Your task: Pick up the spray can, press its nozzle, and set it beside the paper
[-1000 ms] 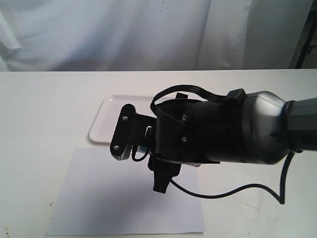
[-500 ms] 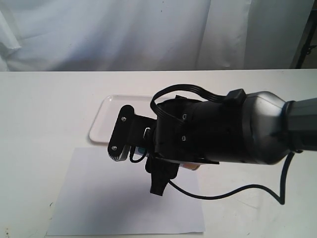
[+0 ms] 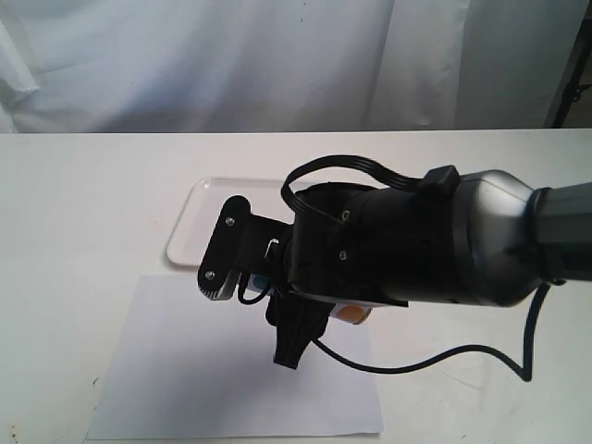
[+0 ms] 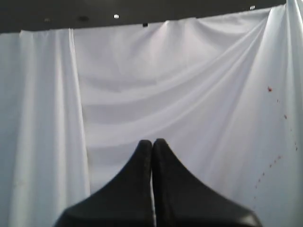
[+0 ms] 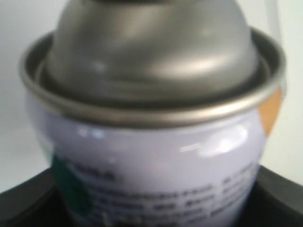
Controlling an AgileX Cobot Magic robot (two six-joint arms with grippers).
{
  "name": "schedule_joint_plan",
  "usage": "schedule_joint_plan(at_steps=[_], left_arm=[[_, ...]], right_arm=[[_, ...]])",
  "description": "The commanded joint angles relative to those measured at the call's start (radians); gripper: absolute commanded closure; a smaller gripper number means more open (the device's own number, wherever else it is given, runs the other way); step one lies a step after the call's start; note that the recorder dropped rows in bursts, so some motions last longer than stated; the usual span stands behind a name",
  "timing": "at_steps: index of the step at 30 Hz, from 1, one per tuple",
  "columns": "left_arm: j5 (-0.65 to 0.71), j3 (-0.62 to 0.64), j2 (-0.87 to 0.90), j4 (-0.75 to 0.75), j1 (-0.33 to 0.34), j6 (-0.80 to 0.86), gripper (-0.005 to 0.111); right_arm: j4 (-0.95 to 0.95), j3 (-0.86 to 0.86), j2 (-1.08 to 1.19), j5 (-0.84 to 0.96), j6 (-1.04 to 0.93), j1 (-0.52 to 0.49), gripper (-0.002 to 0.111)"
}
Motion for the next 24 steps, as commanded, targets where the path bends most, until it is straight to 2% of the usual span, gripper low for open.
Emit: schedule_joint_plan(at_steps=[1, 2, 5, 6, 9, 12, 17, 20, 24], left_arm=[[0.076, -0.019, -0.003, -0.126, 0.001, -0.108, 0.107], [0.229, -0.082, -0.001, -0.226, 0.001, -0.059, 0.107], [0.321, -0.218, 0.12, -0.278, 0.001, -0.05, 0.107], [0.36, -0.306, 0.23, -0.329, 0.001, -0.05, 0.107], [0.481, -0.452, 0.425, -0.372, 0.001, -0.05, 0.107], [0.76, -0.723, 0.745, -0.451, 0.001, -0.048, 0.107], [1.076, -0.965, 1.103, -0.507, 0.001, -0.042, 0.107], [1.11, -1.034, 1.271, -0.504, 0.001, -0.037, 0.107], [1.11, -1.036, 1.349, -0.504, 0.001, -0.037, 0.107]], right_arm=[[-0.006, -0.015, -0.012, -0.016, -0.007, 0.001, 0.108], [-0.006, -0.015, -0.012, -0.016, -0.007, 0.001, 0.108], [-0.006, -0.015, -0.012, -0.022, -0.007, 0.001, 0.108], [-0.006, -0.015, -0.012, -0.022, -0.007, 0.001, 0.108], [-0.004, -0.015, -0.012, -0.02, -0.007, 0.001, 0.108], [0.007, -0.015, -0.012, -0.02, -0.007, 0.001, 0.108], [0.011, -0.015, -0.012, -0.02, -0.007, 0.001, 0.108], [0.011, -0.015, -0.012, -0.03, -0.012, 0.001, 0.108], [0.011, -0.015, -0.012, -0.036, -0.043, 0.001, 0.108]])
